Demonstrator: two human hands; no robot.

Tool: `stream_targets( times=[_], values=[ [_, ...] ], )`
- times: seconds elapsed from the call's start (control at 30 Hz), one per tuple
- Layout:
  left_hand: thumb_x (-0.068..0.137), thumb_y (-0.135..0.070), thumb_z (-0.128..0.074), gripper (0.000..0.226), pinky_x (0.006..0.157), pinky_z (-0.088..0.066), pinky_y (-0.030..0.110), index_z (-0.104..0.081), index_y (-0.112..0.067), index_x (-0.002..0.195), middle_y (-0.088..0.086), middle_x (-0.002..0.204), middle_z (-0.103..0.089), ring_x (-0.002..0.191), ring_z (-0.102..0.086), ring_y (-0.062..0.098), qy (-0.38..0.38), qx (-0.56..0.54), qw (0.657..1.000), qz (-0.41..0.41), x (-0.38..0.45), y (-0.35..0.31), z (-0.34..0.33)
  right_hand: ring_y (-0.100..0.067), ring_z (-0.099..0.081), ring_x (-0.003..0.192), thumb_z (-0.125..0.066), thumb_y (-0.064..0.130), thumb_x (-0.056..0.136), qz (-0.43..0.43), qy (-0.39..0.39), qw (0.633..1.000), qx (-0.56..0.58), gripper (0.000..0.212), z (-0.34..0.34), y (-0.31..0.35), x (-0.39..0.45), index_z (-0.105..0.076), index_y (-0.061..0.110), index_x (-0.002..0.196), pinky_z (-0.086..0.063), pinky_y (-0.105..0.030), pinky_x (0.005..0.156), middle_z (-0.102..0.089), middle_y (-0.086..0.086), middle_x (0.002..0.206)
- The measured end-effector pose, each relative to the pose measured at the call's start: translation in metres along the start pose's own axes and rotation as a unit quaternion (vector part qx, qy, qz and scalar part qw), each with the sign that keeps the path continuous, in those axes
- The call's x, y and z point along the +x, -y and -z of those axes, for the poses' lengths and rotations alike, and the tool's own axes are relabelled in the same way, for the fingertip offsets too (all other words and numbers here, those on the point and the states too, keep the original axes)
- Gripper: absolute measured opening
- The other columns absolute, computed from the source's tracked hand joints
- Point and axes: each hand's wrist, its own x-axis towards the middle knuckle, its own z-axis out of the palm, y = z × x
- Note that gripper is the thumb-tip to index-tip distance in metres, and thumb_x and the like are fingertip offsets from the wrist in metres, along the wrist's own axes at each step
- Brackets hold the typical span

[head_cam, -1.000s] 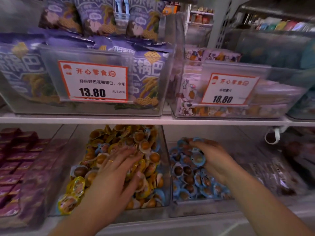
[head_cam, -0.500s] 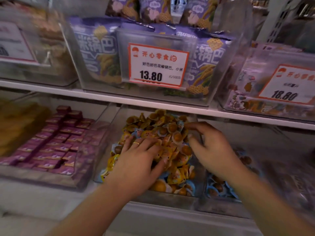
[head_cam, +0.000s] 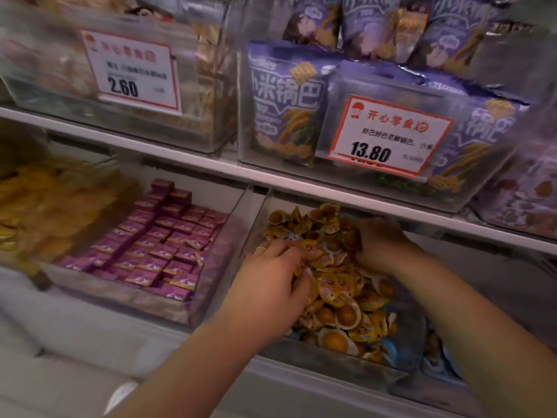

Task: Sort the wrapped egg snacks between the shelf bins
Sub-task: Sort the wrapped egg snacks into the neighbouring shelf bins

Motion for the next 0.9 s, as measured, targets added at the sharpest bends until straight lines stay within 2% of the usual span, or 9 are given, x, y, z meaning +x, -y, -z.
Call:
stream_targets(
  times=[0.17,0.27,0.33,0.37,0.47,0.53,0.67,0.8,0.9],
  values=[
    [0.096,-0.032,-0.053,0.025,0.091,-0.049,0.029,-0.067,-0.027,0.116,-0.014,0.117,-0.060,0.108,-0.056,0.008,-0.043,-0.083,0.995,0.019,-0.007,-0.001,0.008,-0.034,-0.055,0.122,-0.053,0.027,0.093,-0.084,-0.062,0.987,0.120,0.037,0.005,0.003,-0.006,-0.056,0.021,0.130,-0.045,-0.035,0.097,-0.056,-0.016,0.136],
    [0.096,-0.034,-0.057,0.027,0.081,-0.051,0.018,-0.062,-0.033,0.123,-0.020,0.112,-0.061,0.101,-0.059,-0.002,-0.058,-0.173,0.981,0.074,-0.009,-0.001,0.013,-0.029,-0.060,0.112,-0.061,0.033,0.093,-0.067,-0.122,0.971,0.196,0.026,0.018,0.015,-0.025,-0.065,0.025,0.118,-0.048,-0.032,0.094,-0.065,-0.010,0.123],
    [0.094,-0.040,-0.061,0.037,0.070,-0.053,0.015,-0.055,-0.036,0.130,-0.021,0.111,-0.063,0.094,-0.063,-0.003,-0.060,-0.259,0.958,0.109,-0.009,0.000,0.017,-0.017,-0.066,0.091,-0.071,0.032,0.088,-0.027,-0.086,0.927,0.363,0.008,0.029,0.033,-0.042,-0.069,0.035,0.095,-0.054,-0.029,0.079,-0.071,0.000,0.098],
    [0.092,-0.043,-0.063,0.043,0.068,-0.054,0.017,-0.050,-0.037,0.132,-0.020,0.111,-0.064,0.091,-0.065,-0.002,-0.049,-0.295,0.946,0.123,-0.008,0.001,0.020,-0.012,-0.068,0.084,-0.075,0.024,0.086,0.026,-0.047,0.894,0.445,0.015,0.031,0.045,-0.049,-0.068,0.036,0.090,-0.055,-0.025,0.074,-0.072,0.003,0.091],
    [0.092,-0.032,-0.067,0.035,0.062,-0.054,0.018,-0.056,-0.032,0.125,-0.009,0.101,-0.071,0.077,-0.069,0.000,-0.007,-0.335,0.932,0.140,-0.007,0.007,0.027,-0.005,-0.069,0.079,-0.074,0.000,0.083,0.102,0.008,0.784,0.612,0.024,0.023,0.073,-0.056,-0.070,0.022,0.092,-0.056,-0.017,0.073,-0.073,-0.002,0.088],
    [0.097,-0.022,-0.062,0.020,0.049,-0.052,0.027,-0.061,-0.034,0.113,0.001,0.085,-0.073,0.058,-0.068,0.013,-0.019,-0.358,0.920,0.158,-0.008,0.010,0.030,-0.005,-0.070,0.085,-0.070,0.006,0.089,0.068,-0.008,0.763,0.642,0.016,0.015,0.082,-0.045,-0.073,0.020,0.097,-0.055,-0.016,0.074,-0.075,-0.001,0.094],
    [0.097,-0.019,-0.062,0.013,0.037,-0.044,0.029,-0.061,-0.032,0.101,-0.001,0.084,-0.074,0.055,-0.070,0.027,-0.056,-0.405,0.893,0.190,-0.008,0.014,0.033,-0.012,-0.057,0.116,-0.058,0.026,0.098,0.139,-0.010,0.942,0.305,0.030,0.003,0.080,-0.005,-0.063,0.025,0.127,-0.046,-0.025,0.096,-0.062,0.004,0.124],
    [0.096,-0.014,-0.061,0.013,0.031,-0.039,0.024,-0.058,-0.020,0.107,-0.001,0.089,-0.075,0.051,-0.069,0.030,-0.055,-0.470,0.853,0.222,-0.004,0.014,0.038,-0.030,-0.046,0.124,-0.058,0.035,0.092,0.216,0.091,0.967,0.103,0.034,0.000,0.092,0.018,-0.058,0.031,0.126,-0.042,-0.040,0.101,-0.057,-0.008,0.128],
    [0.097,-0.016,-0.060,0.014,0.031,-0.039,0.024,-0.058,-0.020,0.110,0.000,0.091,-0.076,0.052,-0.069,0.031,-0.051,-0.487,0.843,0.223,-0.002,0.013,0.041,-0.013,-0.052,0.086,-0.063,0.026,0.089,0.211,0.064,0.972,0.085,0.031,-0.002,0.100,0.023,-0.061,0.025,0.120,-0.042,-0.024,0.068,-0.056,-0.003,0.114]
  ],
)
